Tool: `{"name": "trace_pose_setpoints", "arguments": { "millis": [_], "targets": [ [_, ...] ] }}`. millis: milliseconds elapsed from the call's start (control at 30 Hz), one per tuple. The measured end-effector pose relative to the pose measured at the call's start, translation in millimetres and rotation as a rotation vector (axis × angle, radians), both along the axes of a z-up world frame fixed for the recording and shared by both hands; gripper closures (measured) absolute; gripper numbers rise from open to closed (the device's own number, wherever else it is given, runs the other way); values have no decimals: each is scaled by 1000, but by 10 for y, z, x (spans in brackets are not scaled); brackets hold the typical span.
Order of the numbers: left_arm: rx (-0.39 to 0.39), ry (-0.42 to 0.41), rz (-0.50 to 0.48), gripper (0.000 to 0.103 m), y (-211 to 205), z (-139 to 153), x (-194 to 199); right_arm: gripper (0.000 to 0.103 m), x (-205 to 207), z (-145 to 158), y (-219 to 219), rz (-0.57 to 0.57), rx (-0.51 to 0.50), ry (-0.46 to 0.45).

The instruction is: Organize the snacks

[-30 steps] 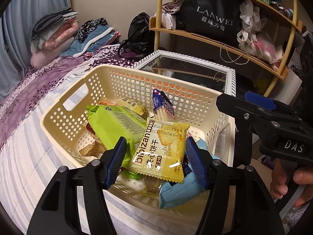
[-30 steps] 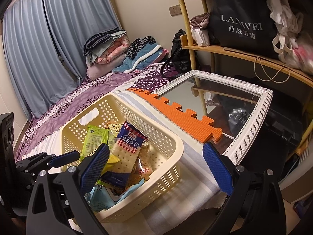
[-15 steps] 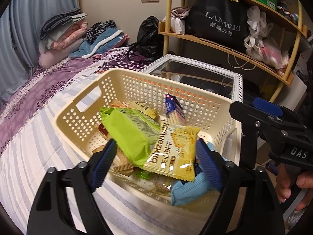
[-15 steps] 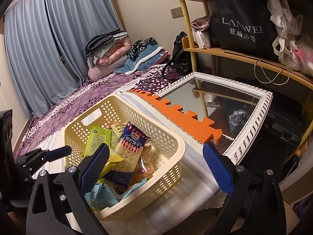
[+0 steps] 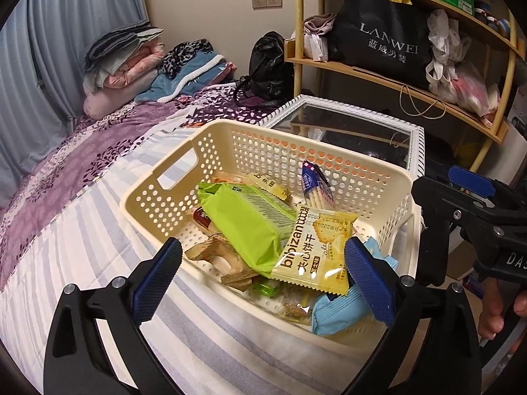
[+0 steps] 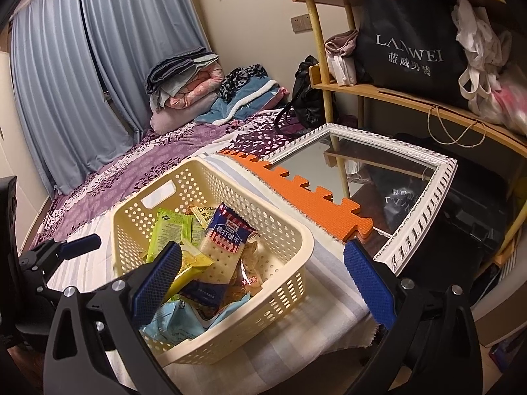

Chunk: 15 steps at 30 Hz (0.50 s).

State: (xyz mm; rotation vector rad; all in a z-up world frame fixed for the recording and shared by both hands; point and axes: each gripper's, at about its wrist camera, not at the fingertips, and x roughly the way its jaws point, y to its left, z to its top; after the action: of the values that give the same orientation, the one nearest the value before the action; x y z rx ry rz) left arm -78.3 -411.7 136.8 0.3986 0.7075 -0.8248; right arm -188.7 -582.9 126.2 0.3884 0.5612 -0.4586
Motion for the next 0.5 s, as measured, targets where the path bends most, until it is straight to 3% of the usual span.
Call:
{"name": "trace_pose_setpoints", "arguments": {
  "millis": [500],
  "targets": [
    [7,-94,158,3,415,158,35,5,-21,112,343,80,-80,47]
  ]
}}
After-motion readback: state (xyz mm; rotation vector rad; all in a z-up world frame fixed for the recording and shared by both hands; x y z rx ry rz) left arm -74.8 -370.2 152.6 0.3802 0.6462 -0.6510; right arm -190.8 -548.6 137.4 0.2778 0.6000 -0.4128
